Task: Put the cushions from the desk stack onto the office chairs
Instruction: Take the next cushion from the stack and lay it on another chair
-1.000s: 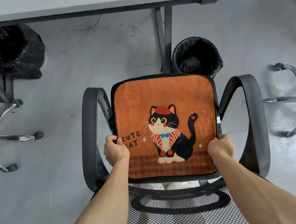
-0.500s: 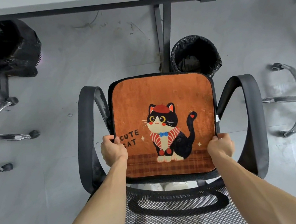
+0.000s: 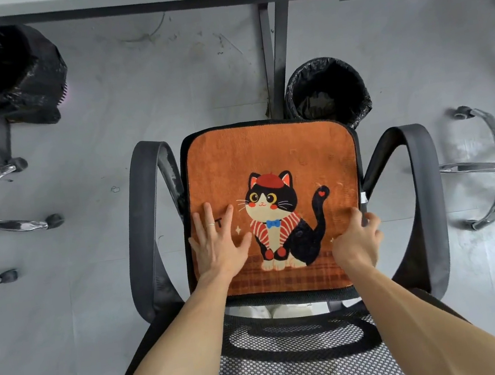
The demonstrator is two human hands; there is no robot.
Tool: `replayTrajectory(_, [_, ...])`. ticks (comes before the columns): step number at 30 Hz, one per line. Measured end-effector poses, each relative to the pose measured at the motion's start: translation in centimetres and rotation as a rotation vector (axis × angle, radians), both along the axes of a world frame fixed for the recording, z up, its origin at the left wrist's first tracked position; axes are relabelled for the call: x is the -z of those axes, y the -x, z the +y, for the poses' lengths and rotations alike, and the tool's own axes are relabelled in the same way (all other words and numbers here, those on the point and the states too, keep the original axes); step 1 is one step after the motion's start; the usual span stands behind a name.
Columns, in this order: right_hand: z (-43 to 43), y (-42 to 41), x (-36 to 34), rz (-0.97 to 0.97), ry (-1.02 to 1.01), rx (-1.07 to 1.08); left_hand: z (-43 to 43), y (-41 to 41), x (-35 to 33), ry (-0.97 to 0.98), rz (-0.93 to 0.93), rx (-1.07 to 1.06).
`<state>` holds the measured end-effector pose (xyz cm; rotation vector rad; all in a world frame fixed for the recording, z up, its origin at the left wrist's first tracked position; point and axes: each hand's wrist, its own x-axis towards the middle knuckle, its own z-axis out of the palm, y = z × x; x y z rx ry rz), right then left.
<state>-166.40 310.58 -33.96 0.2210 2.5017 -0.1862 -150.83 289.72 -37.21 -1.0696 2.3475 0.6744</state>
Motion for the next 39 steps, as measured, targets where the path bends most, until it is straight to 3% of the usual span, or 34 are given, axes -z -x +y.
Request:
replayTrajectory(15, [-0.1, 0.6, -0.9, -0.191, -0.029, -0.105, -1.5, 0.8, -1.6, -0.123, -0.187, 0.084])
replayTrajectory(26, [-2.6, -3.2, -14.6, -0.336, 0.111, -0.467, 0.6, -0.7, -14.0, -0.222, -0.255, 0.234])
replayTrajectory(34, [-1.3, -6.3, -29.0, -0.114, 0.244, -0.625, 2.8, -3.2, -27.9, -0.182, -0.108, 0.238])
replayTrajectory(39, [2.0, -11.0, -36.3, 0.179, 0.438, -0.686, 4.3, -7.7, -36.9, 0.051, 0.197, 0.199])
